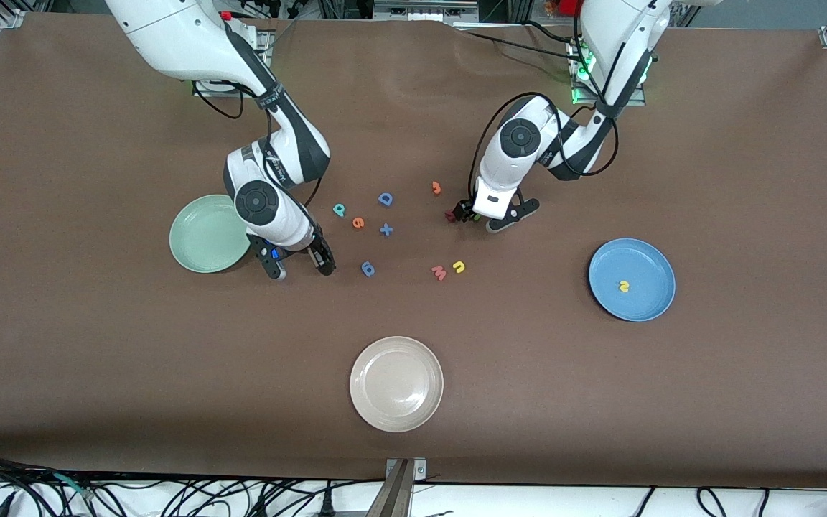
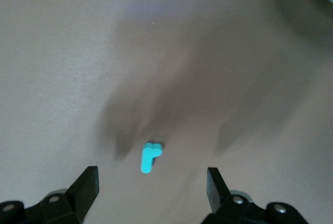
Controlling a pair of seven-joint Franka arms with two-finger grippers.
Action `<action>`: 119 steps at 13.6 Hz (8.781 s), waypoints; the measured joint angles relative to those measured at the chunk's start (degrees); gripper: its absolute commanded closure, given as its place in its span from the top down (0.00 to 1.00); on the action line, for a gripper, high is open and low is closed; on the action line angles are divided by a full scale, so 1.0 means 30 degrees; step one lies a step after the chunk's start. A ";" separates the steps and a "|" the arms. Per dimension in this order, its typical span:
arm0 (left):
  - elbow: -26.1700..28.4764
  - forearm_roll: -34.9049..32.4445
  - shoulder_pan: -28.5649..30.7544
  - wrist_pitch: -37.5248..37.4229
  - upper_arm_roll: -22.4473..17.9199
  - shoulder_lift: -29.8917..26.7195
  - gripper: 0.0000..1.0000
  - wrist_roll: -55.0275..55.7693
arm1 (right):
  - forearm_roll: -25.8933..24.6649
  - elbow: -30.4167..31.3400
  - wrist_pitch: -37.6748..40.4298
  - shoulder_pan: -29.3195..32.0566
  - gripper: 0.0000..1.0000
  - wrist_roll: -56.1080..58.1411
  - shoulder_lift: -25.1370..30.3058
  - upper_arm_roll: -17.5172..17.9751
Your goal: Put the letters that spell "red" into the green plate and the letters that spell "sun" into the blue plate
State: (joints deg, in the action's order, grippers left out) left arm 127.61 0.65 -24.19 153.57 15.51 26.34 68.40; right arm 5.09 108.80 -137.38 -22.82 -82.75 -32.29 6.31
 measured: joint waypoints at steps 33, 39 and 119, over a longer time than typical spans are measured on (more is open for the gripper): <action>-0.2576 -0.2316 0.9026 -0.5181 -0.2730 -0.1908 1.00 -1.4182 | -0.0006 -0.0709 -0.0350 -0.0043 0.08 -0.0105 -0.1141 -0.0003; -0.3258 -0.2315 0.7764 -0.5181 -0.1891 -0.1837 1.00 -1.1362 | -0.0047 -0.1747 0.2729 -0.0021 0.08 0.0732 -0.0256 -0.0755; -0.5288 -0.2558 1.0905 -1.0024 -0.1266 -0.2622 1.00 -1.8646 | 0.0158 0.1987 0.2133 -0.0926 0.42 -0.0236 0.0488 0.1460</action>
State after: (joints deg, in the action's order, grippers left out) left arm 111.75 -7.02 8.52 123.50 11.71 18.47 12.46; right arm 5.56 114.76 -130.99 -25.60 -83.46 -30.83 10.69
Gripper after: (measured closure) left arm 0.000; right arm 0.577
